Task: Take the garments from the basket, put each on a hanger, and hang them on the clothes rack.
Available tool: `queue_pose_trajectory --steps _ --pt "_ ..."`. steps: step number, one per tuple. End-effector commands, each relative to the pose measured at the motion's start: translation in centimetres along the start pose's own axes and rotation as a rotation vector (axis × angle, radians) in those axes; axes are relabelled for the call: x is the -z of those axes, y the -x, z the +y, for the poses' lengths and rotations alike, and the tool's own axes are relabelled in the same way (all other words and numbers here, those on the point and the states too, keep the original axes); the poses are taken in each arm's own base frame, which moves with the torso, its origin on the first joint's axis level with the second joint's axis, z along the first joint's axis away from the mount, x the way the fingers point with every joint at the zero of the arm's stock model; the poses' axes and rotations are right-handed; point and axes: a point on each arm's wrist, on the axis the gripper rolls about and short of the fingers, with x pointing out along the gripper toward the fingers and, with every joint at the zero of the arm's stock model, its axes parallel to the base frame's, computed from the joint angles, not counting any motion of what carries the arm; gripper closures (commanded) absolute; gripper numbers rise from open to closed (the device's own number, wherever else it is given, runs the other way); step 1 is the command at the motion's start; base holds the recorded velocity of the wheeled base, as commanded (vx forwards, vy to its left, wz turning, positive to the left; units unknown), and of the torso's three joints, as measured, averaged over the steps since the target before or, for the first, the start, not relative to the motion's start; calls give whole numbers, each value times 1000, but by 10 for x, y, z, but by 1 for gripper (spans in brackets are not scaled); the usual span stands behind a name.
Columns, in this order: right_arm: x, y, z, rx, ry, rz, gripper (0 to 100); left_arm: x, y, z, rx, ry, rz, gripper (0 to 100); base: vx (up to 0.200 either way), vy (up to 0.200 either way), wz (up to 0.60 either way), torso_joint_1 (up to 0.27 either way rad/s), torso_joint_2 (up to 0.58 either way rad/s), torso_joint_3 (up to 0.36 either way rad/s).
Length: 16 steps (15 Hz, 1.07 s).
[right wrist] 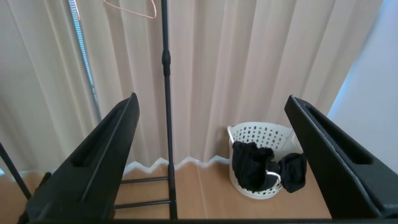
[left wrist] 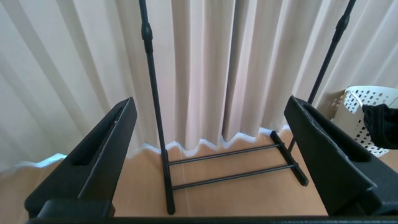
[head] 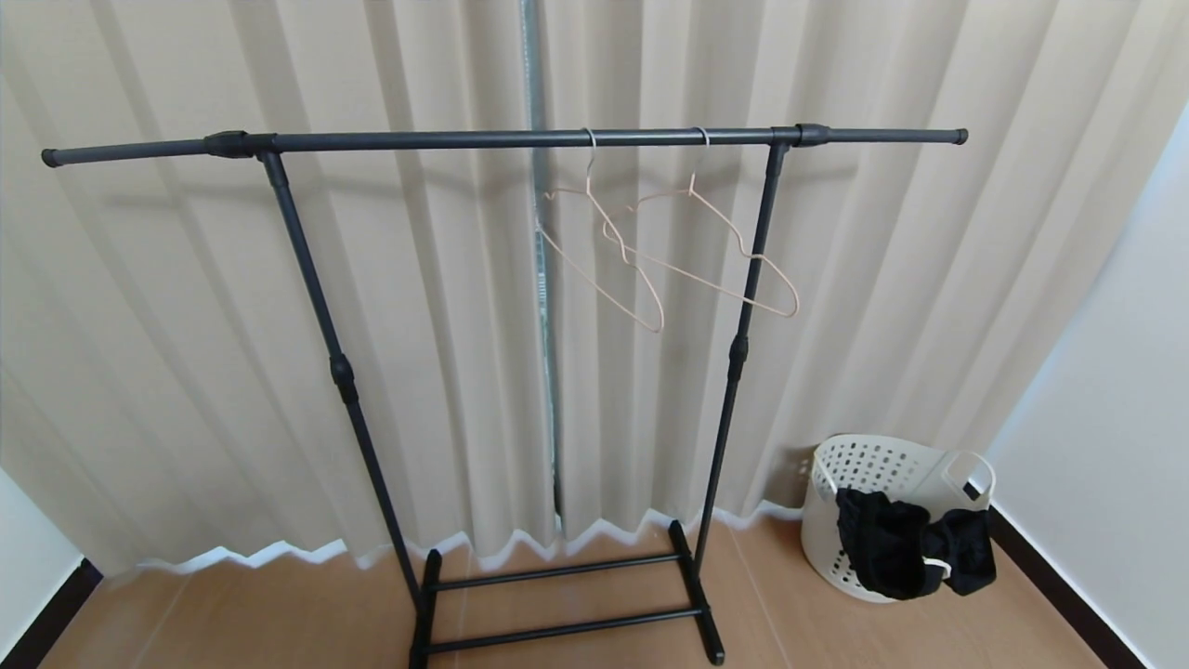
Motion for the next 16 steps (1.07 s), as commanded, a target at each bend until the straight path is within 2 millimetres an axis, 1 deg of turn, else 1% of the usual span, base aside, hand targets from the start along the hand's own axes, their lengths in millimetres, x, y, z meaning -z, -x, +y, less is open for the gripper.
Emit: queue_pose_trajectory --steps 1,9,16 --pt "0 0 0 0 0 -1 0 0 0 0 0 0 -1 0 0 0 0 -212 569 320" --pt "0 0 0 0 0 -3 0 0 0 0 0 0 -1 0 0 0 0 -185 516 330" --pt "0 0 0 0 0 -4 0 0 0 0 -1 0 -1 0 0 0 0 -135 476 343"
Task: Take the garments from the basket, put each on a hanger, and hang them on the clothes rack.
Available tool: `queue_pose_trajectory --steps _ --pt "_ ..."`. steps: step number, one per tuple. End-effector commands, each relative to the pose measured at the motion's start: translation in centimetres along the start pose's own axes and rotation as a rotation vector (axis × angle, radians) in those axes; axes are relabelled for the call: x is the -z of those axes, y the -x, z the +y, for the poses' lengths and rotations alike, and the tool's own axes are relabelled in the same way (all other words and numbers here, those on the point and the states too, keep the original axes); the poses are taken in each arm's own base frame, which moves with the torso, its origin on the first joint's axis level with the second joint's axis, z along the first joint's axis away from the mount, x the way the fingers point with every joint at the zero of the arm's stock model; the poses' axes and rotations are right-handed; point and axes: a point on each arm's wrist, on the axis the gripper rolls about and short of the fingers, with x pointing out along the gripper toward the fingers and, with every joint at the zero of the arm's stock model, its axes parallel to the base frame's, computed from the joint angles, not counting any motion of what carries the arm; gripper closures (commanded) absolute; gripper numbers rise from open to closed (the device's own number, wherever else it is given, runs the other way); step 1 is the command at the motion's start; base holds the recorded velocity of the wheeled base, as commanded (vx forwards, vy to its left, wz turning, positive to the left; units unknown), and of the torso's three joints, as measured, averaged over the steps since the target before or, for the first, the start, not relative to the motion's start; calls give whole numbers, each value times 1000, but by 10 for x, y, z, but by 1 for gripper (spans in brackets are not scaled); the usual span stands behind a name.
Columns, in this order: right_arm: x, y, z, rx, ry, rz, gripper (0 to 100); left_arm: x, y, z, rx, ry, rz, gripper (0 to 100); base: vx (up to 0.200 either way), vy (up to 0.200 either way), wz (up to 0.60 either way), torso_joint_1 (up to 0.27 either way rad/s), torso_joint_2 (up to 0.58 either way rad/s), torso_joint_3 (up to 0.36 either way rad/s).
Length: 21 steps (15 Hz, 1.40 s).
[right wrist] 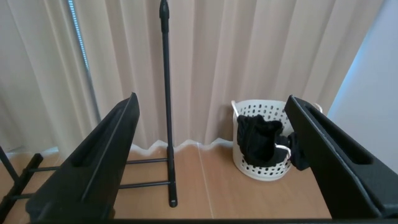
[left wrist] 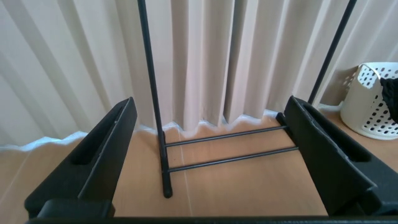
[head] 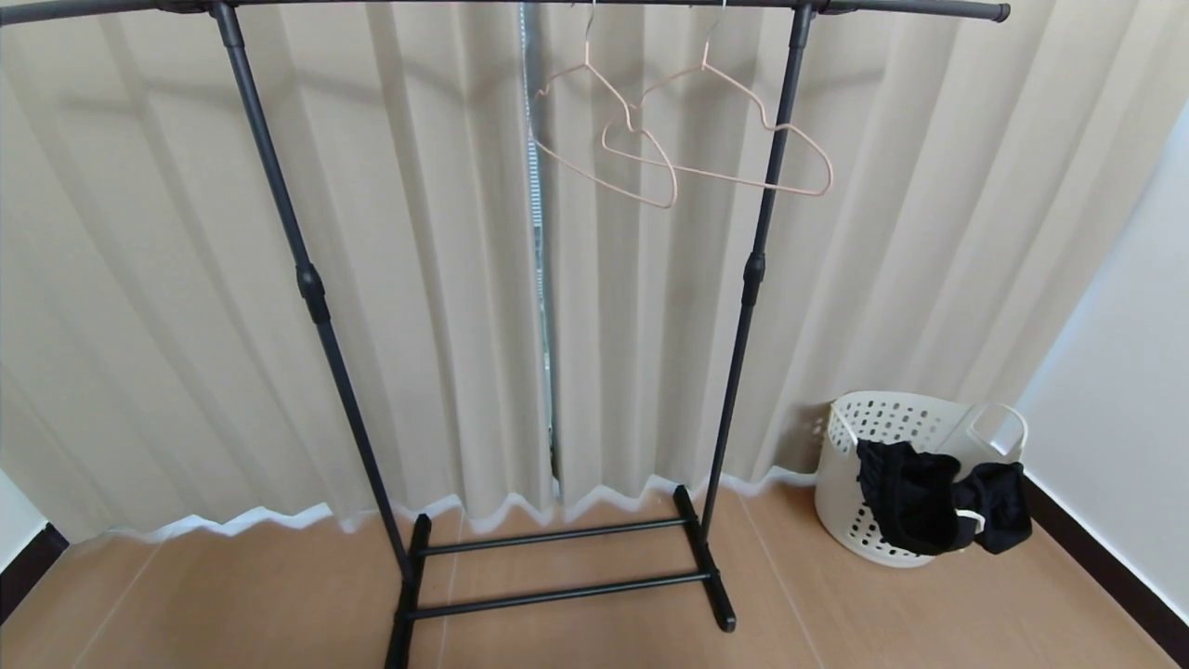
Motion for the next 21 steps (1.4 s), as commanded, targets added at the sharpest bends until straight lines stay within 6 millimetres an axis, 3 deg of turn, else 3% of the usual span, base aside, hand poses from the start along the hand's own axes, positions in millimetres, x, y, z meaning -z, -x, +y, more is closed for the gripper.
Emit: queue_pose_trajectory --steps 1,7,13,17,21 --pt "0 0 0 0 0 -2 0 0 0 0 0 0 -1 0 0 0 0 -100 456 364" --pt "-1 0 0 4 -6 -8 0 0 0 0 0 0 -1 0 0 0 0 -43 379 326" --pt "-1 0 0 0 4 -6 0 0 0 0 1 0 -1 0 0 0 0 -2 28 28" --pt "-1 0 0 -2 4 -6 0 0 0 0 0 0 -1 0 0 0 -600 1 1 6" --pt "-1 0 0 -2 4 -6 0 0 0 0 6 -17 0 0 0 0 0 0 0 0"
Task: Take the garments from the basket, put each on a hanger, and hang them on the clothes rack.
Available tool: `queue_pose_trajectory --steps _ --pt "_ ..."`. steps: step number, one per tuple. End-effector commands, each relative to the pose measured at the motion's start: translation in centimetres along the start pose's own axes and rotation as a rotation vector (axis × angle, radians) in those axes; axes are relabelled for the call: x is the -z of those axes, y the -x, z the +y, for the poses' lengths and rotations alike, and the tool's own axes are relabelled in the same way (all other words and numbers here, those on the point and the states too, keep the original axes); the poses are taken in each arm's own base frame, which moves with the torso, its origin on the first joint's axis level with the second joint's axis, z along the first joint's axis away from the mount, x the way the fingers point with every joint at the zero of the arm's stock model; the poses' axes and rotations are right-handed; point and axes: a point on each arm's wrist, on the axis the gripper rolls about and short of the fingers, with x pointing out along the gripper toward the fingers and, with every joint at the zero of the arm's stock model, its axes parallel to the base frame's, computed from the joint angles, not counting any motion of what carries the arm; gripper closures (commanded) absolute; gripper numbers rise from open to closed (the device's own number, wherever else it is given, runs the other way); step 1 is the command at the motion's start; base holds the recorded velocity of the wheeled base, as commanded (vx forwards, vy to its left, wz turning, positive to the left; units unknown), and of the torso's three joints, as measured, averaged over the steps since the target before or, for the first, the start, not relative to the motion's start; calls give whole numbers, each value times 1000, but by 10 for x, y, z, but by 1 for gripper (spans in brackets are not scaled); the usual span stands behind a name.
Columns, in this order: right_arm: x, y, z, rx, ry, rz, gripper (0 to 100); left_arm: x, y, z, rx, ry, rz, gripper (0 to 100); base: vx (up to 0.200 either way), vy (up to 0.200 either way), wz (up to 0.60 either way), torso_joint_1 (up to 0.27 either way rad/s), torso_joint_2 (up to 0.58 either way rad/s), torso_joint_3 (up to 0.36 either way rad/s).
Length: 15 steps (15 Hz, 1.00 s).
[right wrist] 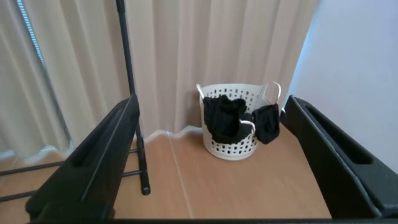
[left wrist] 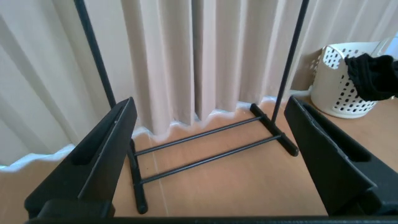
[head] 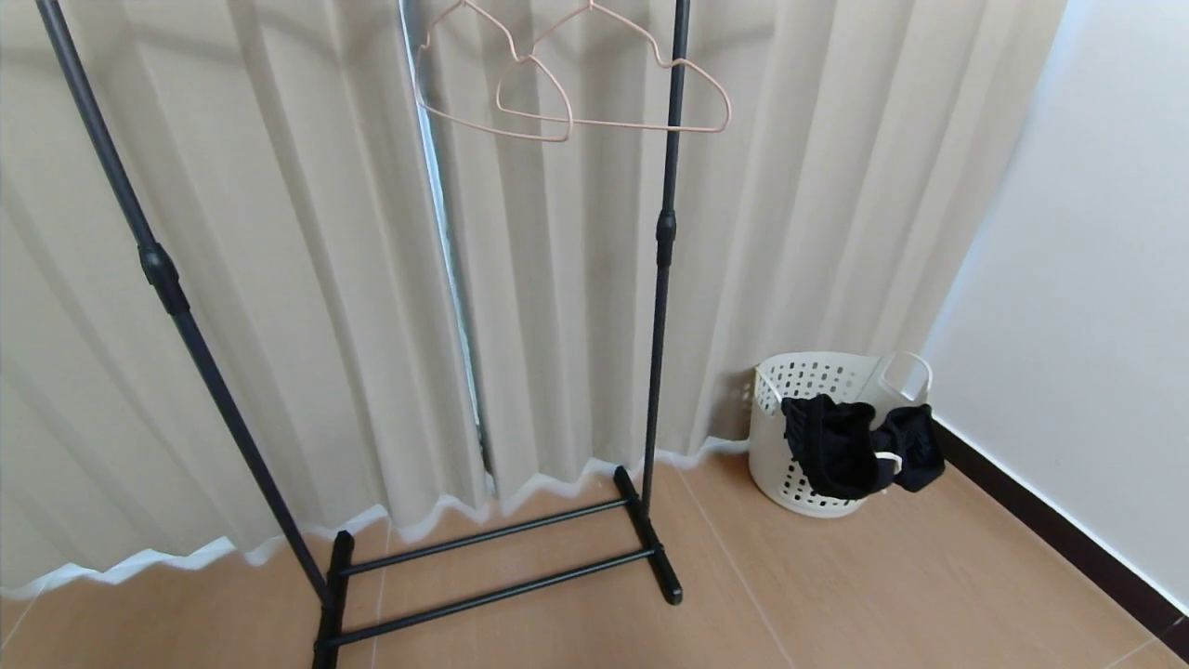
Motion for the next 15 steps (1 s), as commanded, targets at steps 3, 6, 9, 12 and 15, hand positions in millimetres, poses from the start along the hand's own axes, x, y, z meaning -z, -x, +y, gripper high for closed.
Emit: queue_pose_trajectory --steps 3,6,9,12,15 --pt "0 0 0 1 0 0 0 0 0 0 0 0 -1 0 0 -200 0 -1 2 6" --pt "0 0 0 1 -1 0 0 0 0 0 0 2 -1 0 0 -200 0 7 2 -1" --pt "0 0 0 1 -1 0 0 0 0 0 1 2 -1 0 0 -200 0 4 4 2" --pt "0 0 0 1 0 0 0 0 0 0 3 2 0 0 133 -67 0 -2 1 4" --pt "0 0 0 1 0 0 0 0 0 0 6 0 0 0 200 0 0 1 2 4"
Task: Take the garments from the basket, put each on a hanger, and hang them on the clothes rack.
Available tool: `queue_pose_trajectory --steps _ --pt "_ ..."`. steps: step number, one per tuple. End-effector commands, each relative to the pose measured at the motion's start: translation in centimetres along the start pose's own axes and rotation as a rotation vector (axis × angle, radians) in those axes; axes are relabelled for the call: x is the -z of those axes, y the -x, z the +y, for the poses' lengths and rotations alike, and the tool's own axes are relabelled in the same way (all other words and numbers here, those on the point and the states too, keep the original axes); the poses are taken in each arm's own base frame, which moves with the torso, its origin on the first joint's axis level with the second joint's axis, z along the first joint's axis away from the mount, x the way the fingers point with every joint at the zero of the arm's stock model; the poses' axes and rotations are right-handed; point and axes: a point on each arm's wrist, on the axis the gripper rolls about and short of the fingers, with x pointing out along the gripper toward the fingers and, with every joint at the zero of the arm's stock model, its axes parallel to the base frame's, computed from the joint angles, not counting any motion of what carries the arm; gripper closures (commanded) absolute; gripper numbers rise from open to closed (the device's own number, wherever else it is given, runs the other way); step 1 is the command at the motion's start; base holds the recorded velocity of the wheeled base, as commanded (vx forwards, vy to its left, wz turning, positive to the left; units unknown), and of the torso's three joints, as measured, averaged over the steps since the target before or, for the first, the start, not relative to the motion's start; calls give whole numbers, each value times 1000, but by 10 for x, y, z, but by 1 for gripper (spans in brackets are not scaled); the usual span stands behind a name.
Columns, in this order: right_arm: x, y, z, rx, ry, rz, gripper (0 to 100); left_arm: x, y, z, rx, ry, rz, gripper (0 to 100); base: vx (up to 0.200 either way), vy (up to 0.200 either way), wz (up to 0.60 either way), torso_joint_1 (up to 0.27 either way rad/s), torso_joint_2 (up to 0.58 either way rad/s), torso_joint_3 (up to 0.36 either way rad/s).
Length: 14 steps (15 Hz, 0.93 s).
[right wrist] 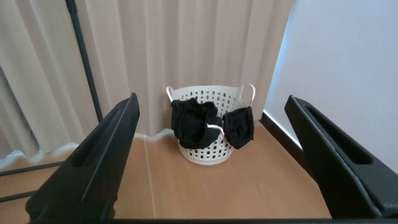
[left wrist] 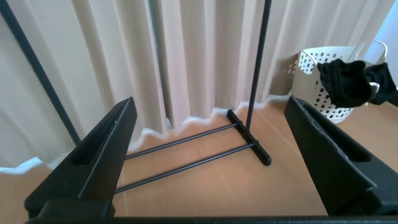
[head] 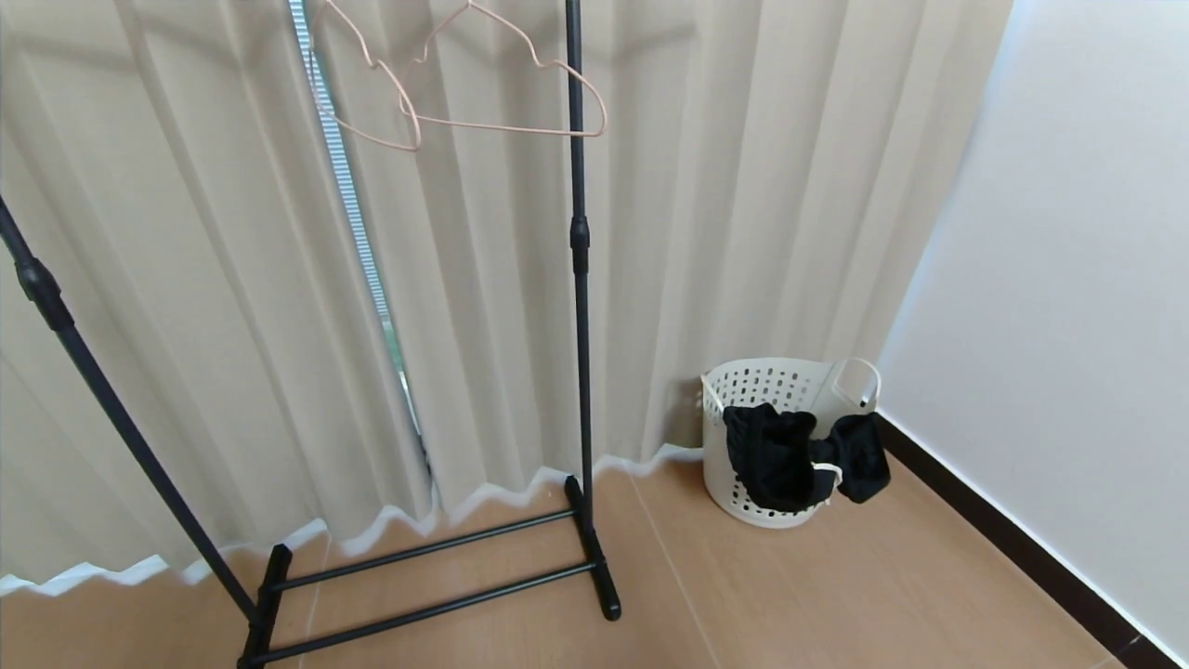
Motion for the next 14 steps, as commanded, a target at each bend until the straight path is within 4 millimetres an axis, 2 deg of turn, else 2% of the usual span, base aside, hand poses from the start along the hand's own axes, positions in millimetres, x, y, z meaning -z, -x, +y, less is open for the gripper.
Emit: queue_pose_trajectory --steps 1,3,12,14 --pt "0 0 0 0 0 1 0 0 0 0 1 0 0 0 200 0 0 -2 7 17" --pt "0 0 0 0 0 1 0 0 0 0 2 0 0 0 200 0 0 5 0 -2" --pt "0 0 0 -2 0 1 0 0 0 0 2 0 0 0 0 -200 0 3 2 2" --pt "0 0 0 -2 0 1 0 0 0 0 2 -2 0 0 200 0 0 0 5 5"
